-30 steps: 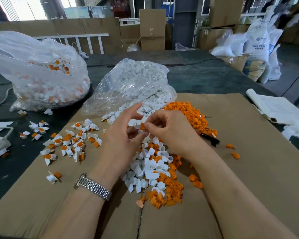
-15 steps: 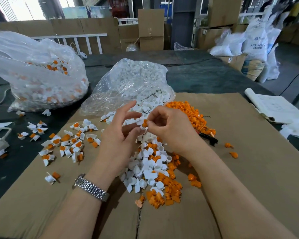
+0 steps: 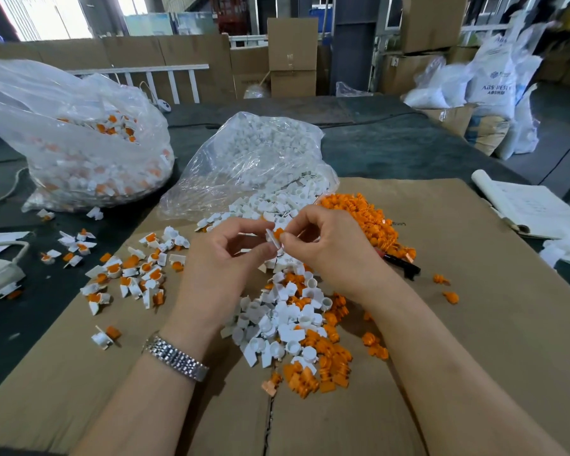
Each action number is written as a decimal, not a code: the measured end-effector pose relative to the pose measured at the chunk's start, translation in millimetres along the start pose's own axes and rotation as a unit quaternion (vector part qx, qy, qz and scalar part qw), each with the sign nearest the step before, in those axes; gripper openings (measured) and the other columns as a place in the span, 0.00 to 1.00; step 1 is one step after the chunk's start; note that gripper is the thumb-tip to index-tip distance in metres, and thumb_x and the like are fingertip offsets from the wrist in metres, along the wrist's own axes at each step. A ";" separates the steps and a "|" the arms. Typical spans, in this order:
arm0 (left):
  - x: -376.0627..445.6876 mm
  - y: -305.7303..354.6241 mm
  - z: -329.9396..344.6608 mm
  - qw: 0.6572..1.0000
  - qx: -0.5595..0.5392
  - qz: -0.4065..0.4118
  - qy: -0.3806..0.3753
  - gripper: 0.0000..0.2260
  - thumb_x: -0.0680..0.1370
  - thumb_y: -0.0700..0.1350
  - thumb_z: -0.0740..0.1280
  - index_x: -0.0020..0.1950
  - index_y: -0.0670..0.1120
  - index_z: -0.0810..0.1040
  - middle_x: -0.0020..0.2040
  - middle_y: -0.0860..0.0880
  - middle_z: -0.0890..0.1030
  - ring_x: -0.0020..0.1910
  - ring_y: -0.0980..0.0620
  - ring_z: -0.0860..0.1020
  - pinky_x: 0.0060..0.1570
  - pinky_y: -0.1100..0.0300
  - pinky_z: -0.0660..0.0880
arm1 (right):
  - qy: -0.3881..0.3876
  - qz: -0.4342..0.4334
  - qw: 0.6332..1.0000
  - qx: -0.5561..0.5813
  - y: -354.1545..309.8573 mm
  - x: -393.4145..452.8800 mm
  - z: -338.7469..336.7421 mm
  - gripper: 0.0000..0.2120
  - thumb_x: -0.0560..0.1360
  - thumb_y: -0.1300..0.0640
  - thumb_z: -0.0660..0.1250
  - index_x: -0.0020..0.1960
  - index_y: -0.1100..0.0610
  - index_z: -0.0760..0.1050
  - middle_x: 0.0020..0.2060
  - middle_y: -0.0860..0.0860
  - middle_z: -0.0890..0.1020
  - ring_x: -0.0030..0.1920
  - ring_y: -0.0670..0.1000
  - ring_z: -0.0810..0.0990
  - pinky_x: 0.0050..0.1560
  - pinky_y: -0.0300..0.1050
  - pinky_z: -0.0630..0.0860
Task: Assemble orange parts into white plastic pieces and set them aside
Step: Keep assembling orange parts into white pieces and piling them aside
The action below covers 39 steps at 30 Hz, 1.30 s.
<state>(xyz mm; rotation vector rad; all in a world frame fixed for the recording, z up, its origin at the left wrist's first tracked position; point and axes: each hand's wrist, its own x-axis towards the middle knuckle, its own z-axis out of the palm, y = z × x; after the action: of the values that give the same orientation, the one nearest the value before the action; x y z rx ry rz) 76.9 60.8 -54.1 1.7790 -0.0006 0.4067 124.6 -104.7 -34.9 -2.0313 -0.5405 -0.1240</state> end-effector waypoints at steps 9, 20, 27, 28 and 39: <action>5.7 -2.7 -4.2 0.983 -0.173 -0.048 -0.031 0.11 0.72 0.40 0.78 0.54 0.47 0.87 0.51 0.44 0.88 0.52 0.46 0.86 0.51 0.61 0.82 | -0.046 -0.020 0.996 0.076 -3.6 -2.2 -8.6 0.12 0.75 0.54 0.75 0.57 0.50 0.79 0.45 0.44 0.81 0.42 0.41 0.80 0.45 0.35 0.78; 4.7 -3.2 -4.4 0.983 -0.179 -0.025 -0.028 0.11 0.70 0.42 0.79 0.51 0.47 0.87 0.51 0.44 0.88 0.52 0.45 0.87 0.51 0.61 0.82 | 0.007 -0.095 0.995 0.029 -5.3 -3.4 -8.9 0.11 0.74 0.59 0.75 0.56 0.54 0.84 0.45 0.47 0.83 0.47 0.45 0.82 0.52 0.39 0.80; 5.7 -2.3 -6.3 0.977 -0.209 -0.036 -0.034 0.14 0.67 0.47 0.81 0.51 0.46 0.87 0.52 0.44 0.87 0.54 0.44 0.86 0.55 0.57 0.82 | 0.021 -0.122 0.992 0.021 -6.2 -3.5 -7.6 0.10 0.74 0.60 0.75 0.55 0.55 0.84 0.45 0.47 0.83 0.46 0.44 0.82 0.51 0.36 0.79; 5.9 -2.4 -6.1 0.976 -0.210 -0.036 -0.037 0.14 0.67 0.45 0.82 0.51 0.46 0.88 0.53 0.44 0.87 0.54 0.44 0.86 0.55 0.57 0.82 | 0.022 -0.123 0.992 0.022 -5.9 -3.3 -7.6 0.10 0.74 0.60 0.75 0.55 0.55 0.84 0.45 0.47 0.83 0.46 0.44 0.82 0.51 0.36 0.79; 9.1 -2.3 -2.9 0.951 -0.288 -0.106 -0.039 0.08 0.66 0.40 0.79 0.43 0.40 0.86 0.47 0.39 0.86 0.51 0.42 0.86 0.52 0.58 0.82 | 0.027 -0.141 0.989 -0.037 -3.7 -3.1 -4.8 0.09 0.73 0.61 0.76 0.53 0.57 0.83 0.45 0.48 0.82 0.45 0.43 0.81 0.50 0.39 0.79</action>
<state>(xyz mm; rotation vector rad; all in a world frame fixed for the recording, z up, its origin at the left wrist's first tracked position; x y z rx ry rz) 85.1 66.1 -53.2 1.1999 0.0150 0.1546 120.9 -108.3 -30.5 -2.0069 -0.7960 -0.3727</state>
